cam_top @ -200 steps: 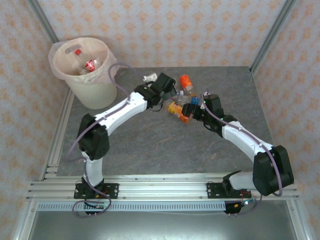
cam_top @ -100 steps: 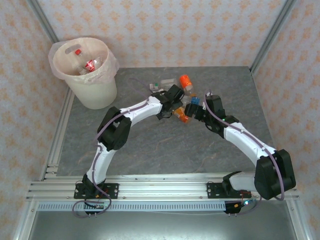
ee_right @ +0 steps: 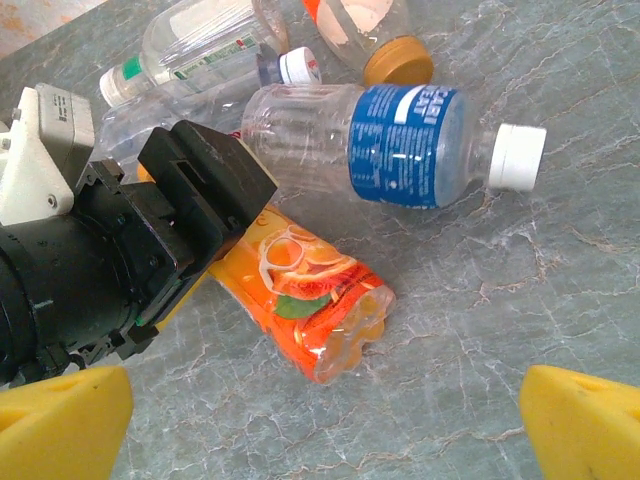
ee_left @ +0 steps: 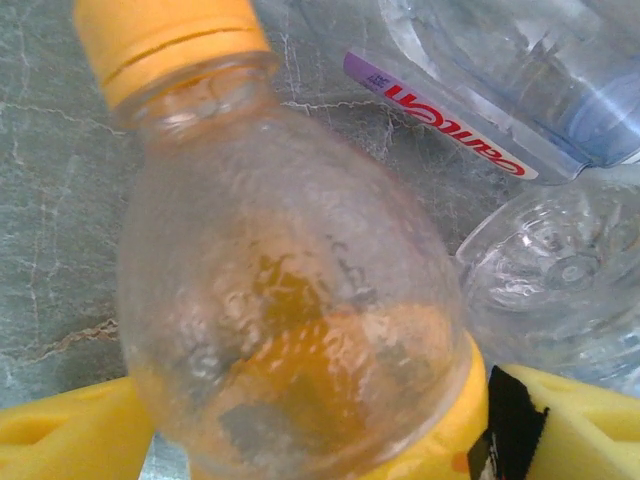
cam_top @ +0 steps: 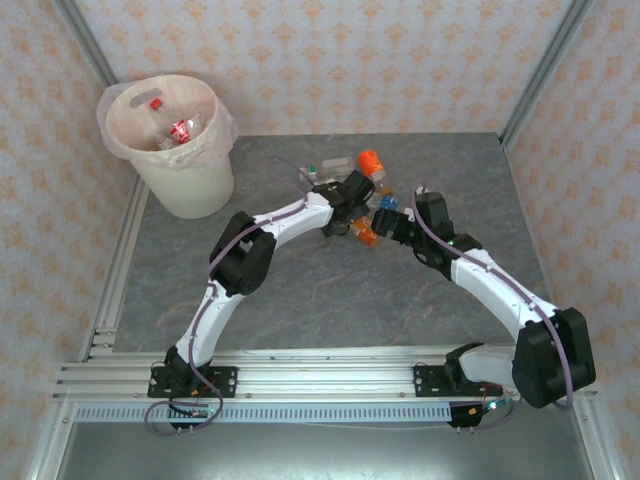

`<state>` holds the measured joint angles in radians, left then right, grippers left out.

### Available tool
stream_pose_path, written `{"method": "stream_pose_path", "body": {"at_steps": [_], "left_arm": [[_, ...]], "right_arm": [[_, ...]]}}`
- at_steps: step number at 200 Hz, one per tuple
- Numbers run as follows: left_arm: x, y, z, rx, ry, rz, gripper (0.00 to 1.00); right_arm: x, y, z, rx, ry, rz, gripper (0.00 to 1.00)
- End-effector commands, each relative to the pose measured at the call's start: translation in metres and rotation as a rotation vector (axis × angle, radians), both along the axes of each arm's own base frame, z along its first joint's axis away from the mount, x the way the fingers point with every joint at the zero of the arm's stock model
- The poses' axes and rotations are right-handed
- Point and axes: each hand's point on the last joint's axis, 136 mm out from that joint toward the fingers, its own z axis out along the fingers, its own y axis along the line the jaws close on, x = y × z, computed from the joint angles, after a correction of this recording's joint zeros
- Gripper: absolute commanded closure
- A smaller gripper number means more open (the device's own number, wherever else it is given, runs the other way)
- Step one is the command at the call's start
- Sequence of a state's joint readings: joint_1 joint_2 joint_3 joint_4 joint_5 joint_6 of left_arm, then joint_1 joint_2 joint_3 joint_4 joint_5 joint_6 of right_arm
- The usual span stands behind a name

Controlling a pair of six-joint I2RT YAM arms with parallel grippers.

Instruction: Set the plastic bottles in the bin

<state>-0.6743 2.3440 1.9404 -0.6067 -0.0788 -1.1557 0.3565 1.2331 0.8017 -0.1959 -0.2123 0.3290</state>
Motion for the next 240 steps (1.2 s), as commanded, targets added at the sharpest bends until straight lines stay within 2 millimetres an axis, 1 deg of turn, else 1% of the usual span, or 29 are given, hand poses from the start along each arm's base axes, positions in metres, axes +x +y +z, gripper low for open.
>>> {"method": "stream_pose_path", "body": {"at_steps": [1,34,69,88,134,167,187,206,227,237,240], "left_arm": [[-0.008,0.011,-0.008,0.073,0.019,-0.012,0.14],[-0.008,0.022,-0.019,0.136,0.021,-0.023,0.16],[-0.009,0.025,-0.018,0.156,0.013,-0.033,0.2],[-0.008,0.027,-0.016,0.175,0.008,-0.044,0.22],[-0.01,0.026,-0.01,0.157,-0.012,-0.068,0.37],[-0.008,0.019,0.0,0.118,-0.048,-0.098,0.42],[-0.009,0.021,0.005,0.119,-0.065,-0.111,0.46],[-0.011,0.024,0.01,0.122,-0.082,-0.118,0.48],[-0.014,0.03,0.019,0.133,-0.103,-0.122,0.51],[-0.015,0.031,0.024,0.133,-0.118,-0.131,0.51],[-0.016,0.032,0.025,0.134,-0.12,-0.132,0.51]], "right_arm": [[-0.004,-0.008,-0.003,-0.02,0.005,-0.021,0.01],[-0.002,-0.006,-0.002,-0.009,0.003,-0.021,0.01],[-0.001,-0.004,-0.004,-0.002,0.012,-0.019,0.01],[-0.001,-0.002,-0.007,0.006,0.027,-0.014,0.01],[-0.001,0.004,-0.007,0.056,0.041,-0.017,0.01],[0.0,0.005,-0.01,0.075,0.047,-0.032,0.01],[0.0,0.004,-0.011,0.074,0.056,-0.04,0.01],[0.0,0.002,-0.004,0.086,0.035,-0.058,0.01],[0.002,0.0,0.01,0.113,-0.044,-0.067,0.01],[0.003,-0.001,0.009,0.11,-0.058,-0.07,0.01],[0.002,-0.002,0.018,0.118,-0.086,-0.072,0.01]]}}
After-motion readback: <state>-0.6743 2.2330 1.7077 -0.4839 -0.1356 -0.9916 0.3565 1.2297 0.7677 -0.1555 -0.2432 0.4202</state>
